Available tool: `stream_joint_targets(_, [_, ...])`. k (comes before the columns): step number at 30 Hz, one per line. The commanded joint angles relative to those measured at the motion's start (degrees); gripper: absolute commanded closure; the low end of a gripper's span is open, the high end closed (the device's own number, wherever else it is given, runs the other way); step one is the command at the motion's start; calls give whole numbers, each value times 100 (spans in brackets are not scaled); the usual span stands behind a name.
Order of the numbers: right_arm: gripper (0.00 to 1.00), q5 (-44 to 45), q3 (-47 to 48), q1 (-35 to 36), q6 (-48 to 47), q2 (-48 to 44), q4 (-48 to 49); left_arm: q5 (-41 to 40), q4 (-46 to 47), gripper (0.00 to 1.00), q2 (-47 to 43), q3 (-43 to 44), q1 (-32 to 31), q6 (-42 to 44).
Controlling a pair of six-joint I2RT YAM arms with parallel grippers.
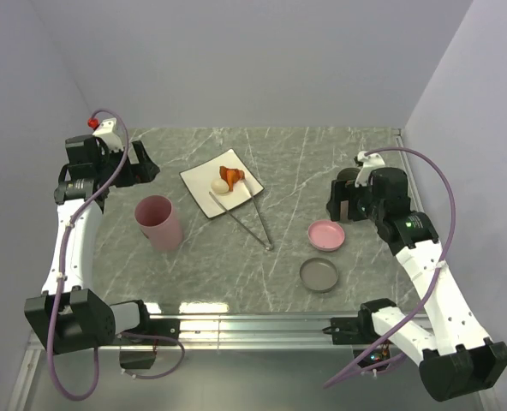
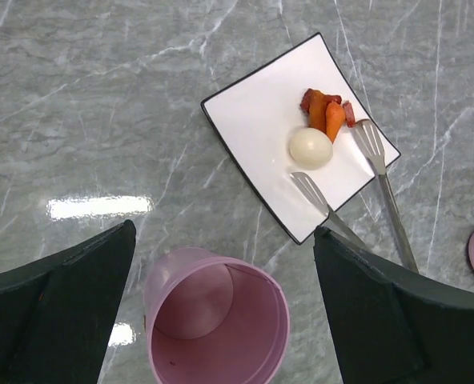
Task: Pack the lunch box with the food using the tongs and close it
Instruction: Pick up the clamp from the plate.
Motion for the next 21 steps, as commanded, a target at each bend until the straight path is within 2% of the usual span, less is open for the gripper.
stream_joint_targets(1, [0,14,114,-65,7,-74,342,-180,194,1,-153,300,13,-148])
stream_joint_targets(9, [0,-355,439,-39,32,523,342,-250,79,1,-170,740,13,-754])
stream_joint_targets(15, [0,-1093,685,-4,314,1216,386,-962,151,1,-127,678,13,-983])
stream_joint_targets(19, [0,-911,966,522,244,1710,421,-954,-235,0,75,932,13,-720])
stream_joint_targets(21, [0,-412,949,1172,165,1859,631,-875,-298,1,111,977,4,-632])
